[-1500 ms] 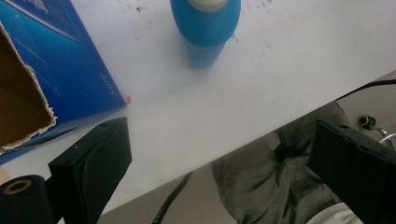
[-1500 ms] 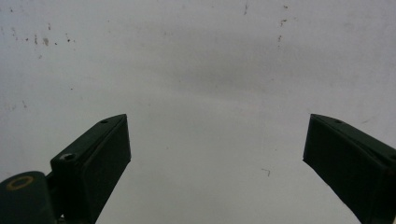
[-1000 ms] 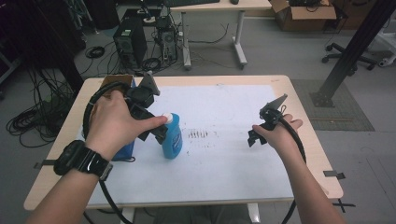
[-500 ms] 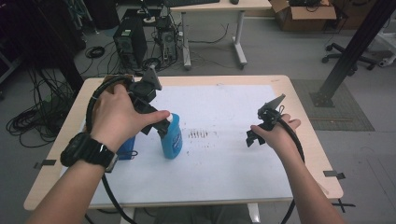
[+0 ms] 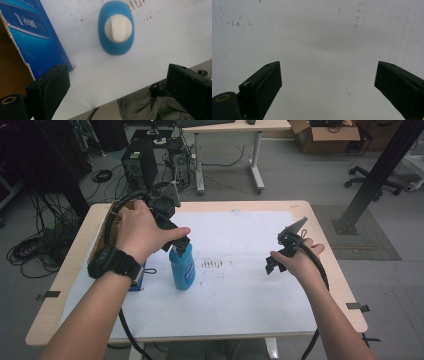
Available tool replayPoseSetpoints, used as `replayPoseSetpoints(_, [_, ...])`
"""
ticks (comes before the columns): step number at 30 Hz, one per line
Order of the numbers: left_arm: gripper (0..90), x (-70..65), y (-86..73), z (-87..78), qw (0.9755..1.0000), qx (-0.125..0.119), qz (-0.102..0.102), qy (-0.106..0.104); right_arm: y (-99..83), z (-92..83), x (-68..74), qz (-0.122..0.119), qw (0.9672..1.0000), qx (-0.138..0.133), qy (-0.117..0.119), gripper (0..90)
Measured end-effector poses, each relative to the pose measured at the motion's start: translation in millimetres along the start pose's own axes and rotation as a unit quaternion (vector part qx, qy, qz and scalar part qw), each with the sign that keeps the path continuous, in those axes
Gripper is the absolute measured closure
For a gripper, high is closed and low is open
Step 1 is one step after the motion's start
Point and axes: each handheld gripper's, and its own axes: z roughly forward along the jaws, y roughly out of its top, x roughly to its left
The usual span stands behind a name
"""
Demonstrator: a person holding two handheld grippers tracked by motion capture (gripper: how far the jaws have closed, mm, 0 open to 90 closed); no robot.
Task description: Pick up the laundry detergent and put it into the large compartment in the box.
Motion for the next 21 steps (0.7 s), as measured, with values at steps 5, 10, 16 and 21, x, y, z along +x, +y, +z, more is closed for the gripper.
replayPoseSetpoints(5, [5.8, -2.2, 9.1, 1.6, 1.0000, -0.002, -0.001, -0.002, 1.9, 1.0, 1.3, -0.005, 1.0000, 0.000, -0.005, 7.5])
replayPoseSetpoints(10, [5.7, -3.3, 19.4, 3.4, 0.9999, -0.004, -0.010, 0.004, 2.7, 2.7, 1.9, -0.009, 1.0000, 0.001, -0.003, 7.5])
replayPoseSetpoints(16, [5.5, -3.9, 30.5, 9.2, 0.9997, -0.001, -0.022, 0.013, 2.8, 1.7, 0.5, -0.012, 0.9999, -0.002, -0.003, 7.5])
replayPoseSetpoints(21, [5.6, -5.0, 37.7, 15.9, 0.9995, 0.005, -0.022, 0.021, 2.8, 2.5, -0.6, -0.015, 0.9999, -0.003, -0.001, 7.5])
